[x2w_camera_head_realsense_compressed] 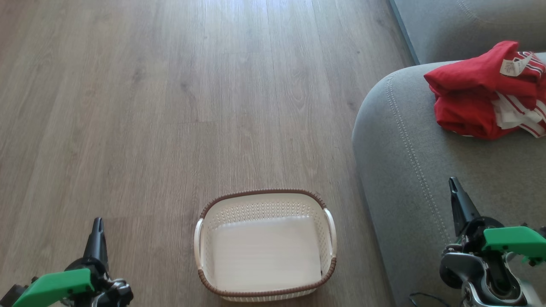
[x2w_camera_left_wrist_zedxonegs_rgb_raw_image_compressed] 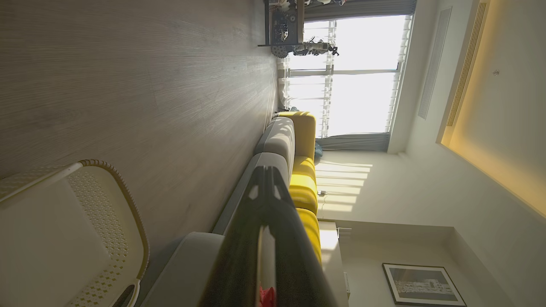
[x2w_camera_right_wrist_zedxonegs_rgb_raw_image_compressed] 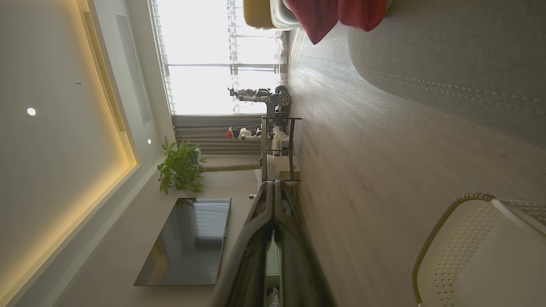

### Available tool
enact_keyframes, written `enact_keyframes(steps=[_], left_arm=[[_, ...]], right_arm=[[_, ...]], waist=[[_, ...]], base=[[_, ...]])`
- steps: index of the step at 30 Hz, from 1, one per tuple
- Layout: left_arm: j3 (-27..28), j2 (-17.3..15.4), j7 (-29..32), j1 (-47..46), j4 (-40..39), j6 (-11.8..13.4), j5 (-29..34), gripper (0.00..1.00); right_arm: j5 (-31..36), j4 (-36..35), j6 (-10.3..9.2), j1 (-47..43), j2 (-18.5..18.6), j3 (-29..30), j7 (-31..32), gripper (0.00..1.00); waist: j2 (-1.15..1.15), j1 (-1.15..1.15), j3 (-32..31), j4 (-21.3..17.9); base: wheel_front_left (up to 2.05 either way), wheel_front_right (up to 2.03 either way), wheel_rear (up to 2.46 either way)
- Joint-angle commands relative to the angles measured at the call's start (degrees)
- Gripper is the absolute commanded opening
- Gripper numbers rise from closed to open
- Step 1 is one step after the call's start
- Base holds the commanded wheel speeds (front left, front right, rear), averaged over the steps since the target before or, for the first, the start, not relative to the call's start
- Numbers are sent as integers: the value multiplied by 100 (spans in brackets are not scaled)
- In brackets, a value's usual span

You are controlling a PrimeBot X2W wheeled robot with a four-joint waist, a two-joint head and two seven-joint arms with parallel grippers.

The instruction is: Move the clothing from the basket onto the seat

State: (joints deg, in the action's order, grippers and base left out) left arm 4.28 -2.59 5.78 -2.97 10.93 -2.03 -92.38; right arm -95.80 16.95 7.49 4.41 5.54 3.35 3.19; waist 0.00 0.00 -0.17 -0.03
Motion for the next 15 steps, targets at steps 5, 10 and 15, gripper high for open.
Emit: enact_keyframes(steps=[5,10,15], left_arm=[[200,-58,32,-285,-211,-51,-8,0],[201,-57,33,-285,-211,-51,-7,0],[202,-56,34,-285,-211,-51,-6,0]], right_arm=[[-63,-226,0,283,110,-163,-49,0],[-91,-230,0,281,134,-194,-74,0],[-120,-234,0,279,159,-227,-100,0]], waist=[[0,0,0,0],[0,0,0,0],[0,0,0,0]], base=[[0,0,0],[0,0,0],[0,0,0]])
